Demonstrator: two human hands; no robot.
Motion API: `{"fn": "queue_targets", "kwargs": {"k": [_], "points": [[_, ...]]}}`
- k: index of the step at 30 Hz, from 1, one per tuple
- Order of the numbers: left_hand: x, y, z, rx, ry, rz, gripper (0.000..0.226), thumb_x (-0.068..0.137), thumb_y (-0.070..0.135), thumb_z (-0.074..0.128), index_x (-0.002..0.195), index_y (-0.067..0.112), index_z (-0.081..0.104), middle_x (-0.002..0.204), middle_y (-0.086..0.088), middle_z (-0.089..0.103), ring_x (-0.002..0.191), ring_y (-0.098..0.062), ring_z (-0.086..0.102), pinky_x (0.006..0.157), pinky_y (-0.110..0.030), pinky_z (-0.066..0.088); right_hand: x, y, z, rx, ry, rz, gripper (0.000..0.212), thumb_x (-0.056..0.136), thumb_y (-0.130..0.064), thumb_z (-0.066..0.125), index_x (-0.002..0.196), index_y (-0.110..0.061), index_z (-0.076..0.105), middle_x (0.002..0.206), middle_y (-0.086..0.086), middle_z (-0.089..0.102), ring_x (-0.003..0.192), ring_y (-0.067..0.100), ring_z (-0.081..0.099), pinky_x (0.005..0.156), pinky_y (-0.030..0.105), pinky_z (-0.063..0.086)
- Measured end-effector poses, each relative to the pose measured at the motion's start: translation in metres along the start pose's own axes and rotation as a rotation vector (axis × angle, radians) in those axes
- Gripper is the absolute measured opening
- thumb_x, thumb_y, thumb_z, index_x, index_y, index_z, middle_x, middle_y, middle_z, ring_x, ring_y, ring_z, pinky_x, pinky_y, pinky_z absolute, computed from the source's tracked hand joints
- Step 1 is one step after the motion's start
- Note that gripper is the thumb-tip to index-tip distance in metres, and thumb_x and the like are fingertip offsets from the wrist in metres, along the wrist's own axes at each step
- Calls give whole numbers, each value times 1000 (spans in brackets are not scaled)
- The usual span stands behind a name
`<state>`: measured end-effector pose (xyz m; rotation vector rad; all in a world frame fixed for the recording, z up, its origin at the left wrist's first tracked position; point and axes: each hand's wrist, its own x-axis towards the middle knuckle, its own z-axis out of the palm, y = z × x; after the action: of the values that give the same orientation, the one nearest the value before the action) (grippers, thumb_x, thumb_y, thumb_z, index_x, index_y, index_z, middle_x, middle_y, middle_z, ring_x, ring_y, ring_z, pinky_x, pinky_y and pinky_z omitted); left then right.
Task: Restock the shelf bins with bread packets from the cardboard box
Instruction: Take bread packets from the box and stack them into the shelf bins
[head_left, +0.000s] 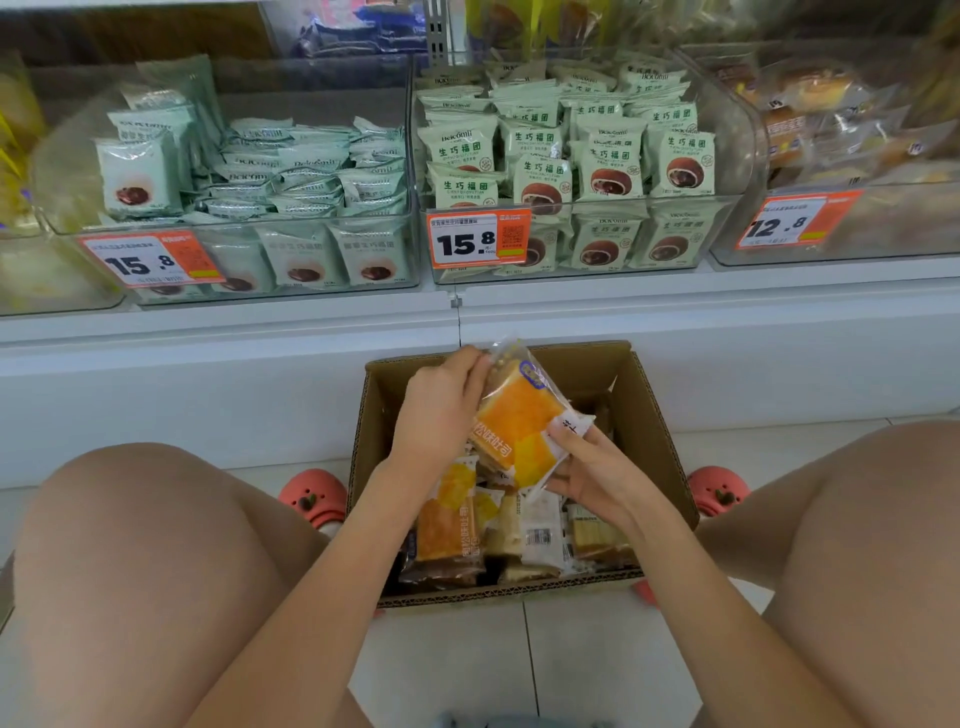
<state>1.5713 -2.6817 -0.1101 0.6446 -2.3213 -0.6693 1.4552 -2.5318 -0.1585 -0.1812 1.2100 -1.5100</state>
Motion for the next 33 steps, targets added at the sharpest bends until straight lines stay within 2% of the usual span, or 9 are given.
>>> {"fn": "queue_targets", "kwargs": {"k": [2, 5, 9, 14, 18, 22, 26, 30, 33], "points": [[5, 4, -8, 75, -51, 52, 25, 99, 23, 47, 88, 6, 60, 59, -1, 55, 49, -16, 52, 51, -25, 36, -2, -2, 4, 39, -7, -25, 71, 60, -34, 83, 123, -15, 56, 113, 13, 68, 93, 26, 69, 74, 39, 58], [21, 2, -28, 354, -11, 137, 35, 97, 30, 50, 76, 3, 57, 48, -8, 52, 40, -27, 48, 44, -29, 35, -8, -26, 15, -38, 78, -138, 48, 73, -21, 72, 118, -12, 59, 104, 10, 71, 88, 24, 70, 70, 38, 59], [64, 0, -68, 380, 221, 224, 45, 93, 34, 41, 64, 2, 51, 38, -14, 46, 27, -28, 41, 36, -25, 31, -27, -97, 27, -253, 249, -372, 22, 79, -11, 71, 100, -15, 65, 91, 6, 73, 82, 23, 70, 72, 41, 59], [140, 41, -130, 540, 577, 345, 43, 96, 32, 40, 64, 6, 50, 37, -11, 43, 26, -26, 36, 44, -19, 17, -84, -223, 44, -406, 251, -629, 19, 72, -12, 72, 87, -22, 65, 71, -9, 73, 65, 5, 69, 57, 26, 58], [210, 104, -153, 572, 793, 514, 44, 101, 29, 33, 70, 8, 56, 49, -5, 50, 36, -22, 42, 43, -19, 8, -118, -333, 79, -474, 224, -824, 54, 32, -44, 88, 77, -21, 73, 73, -6, 73, 64, 7, 69, 53, 26, 57], [289, 141, -152, 484, 766, 617, 33, 96, 26, 39, 79, 5, 58, 68, -11, 57, 62, -29, 53, 53, -32, 34, -122, -426, 122, -596, 165, -893, 75, 25, -46, 89, 92, -20, 66, 78, -9, 74, 69, 3, 69, 53, 23, 56], [344, 128, -131, 629, 755, 561, 46, 93, 28, 38, 56, 12, 59, 47, -4, 54, 44, -23, 49, 73, -34, 36, -90, -490, 144, -697, 253, -892, 50, 51, -35, 81, 96, -20, 65, 84, -5, 74, 74, 6, 70, 72, 36, 59], [361, 113, -116, 596, 950, 627, 51, 95, 23, 36, 50, 13, 57, 42, -2, 50, 37, -22, 43, 72, -33, 34, -29, -512, 158, -866, 330, -814, 23, 75, -22, 77, 92, -21, 61, 80, -5, 66, 58, -2, 64, 48, 18, 54], [365, 108, -112, 549, 996, 699, 54, 97, 24, 32, 51, 12, 56, 44, -3, 51, 38, -23, 42, 73, -34, 36, 24, -507, 166, -1003, 346, -734, 28, 77, -30, 76, 99, -22, 61, 85, -6, 62, 74, 5, 57, 57, 21, 40]]}}
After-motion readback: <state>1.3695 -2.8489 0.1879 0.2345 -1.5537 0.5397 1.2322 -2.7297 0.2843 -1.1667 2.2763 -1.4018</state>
